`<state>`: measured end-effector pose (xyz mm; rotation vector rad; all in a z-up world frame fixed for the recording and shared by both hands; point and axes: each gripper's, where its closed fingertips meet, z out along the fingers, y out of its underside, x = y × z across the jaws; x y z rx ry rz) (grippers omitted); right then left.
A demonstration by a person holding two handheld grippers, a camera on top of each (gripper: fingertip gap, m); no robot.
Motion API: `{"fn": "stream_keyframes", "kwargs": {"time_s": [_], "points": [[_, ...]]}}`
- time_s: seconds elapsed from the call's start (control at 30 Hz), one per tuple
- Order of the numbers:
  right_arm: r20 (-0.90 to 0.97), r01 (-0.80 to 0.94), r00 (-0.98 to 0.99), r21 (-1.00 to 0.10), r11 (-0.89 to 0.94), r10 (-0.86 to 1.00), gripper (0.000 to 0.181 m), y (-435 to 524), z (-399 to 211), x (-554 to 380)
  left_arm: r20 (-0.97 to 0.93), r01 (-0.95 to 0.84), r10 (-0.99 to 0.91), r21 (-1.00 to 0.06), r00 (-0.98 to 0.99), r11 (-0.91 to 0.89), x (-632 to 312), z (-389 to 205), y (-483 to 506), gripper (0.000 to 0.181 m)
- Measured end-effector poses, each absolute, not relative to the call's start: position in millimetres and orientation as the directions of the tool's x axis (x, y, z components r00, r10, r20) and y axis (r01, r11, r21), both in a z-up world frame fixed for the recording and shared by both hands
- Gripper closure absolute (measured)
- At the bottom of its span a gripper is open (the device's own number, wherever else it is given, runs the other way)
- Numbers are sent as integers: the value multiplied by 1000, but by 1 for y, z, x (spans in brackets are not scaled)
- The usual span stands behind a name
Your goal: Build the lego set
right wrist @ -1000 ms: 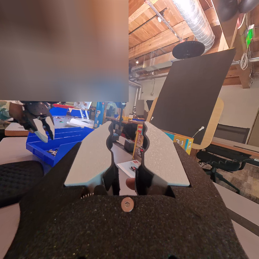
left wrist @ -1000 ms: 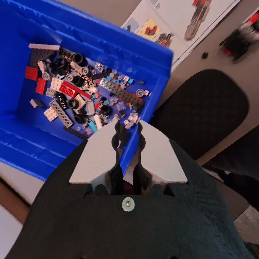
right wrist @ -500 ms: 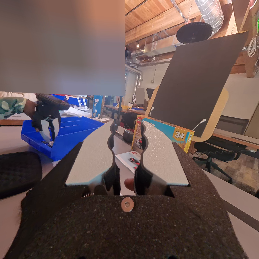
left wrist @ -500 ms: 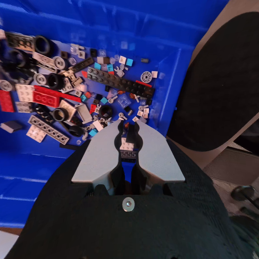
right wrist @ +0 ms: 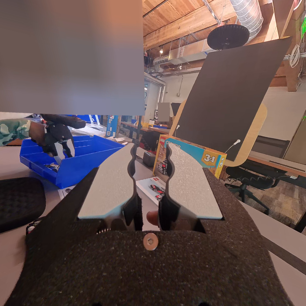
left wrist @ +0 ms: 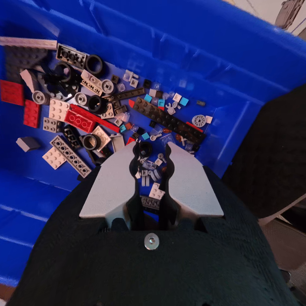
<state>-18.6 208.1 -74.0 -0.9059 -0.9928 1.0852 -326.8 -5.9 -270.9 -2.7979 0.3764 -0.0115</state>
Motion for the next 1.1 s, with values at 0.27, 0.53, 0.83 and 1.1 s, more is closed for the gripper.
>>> {"fn": "stream_keyframes", "kwargs": {"time_s": [0.27,0.53,0.83,1.1], "points": [[199,-227,172,-945,236,965,147,213,-78,-23,-20,-221,-230,-358,973,-907,-331,-280,9,148],[209,-178,175,-954,240,962,147,216,-82,-28,18,-251,-277,-374,961,-893,-320,-290,18,150],[222,-151,177,-957,249,959,147,217,-85,-31,-106,-160,-125,-448,986,-880,-351,-273,17,149],[228,-154,170,-955,255,959,147,215,-85,-31,-39,-259,-310,-653,950,-712,-334,-249,53,168]]}}
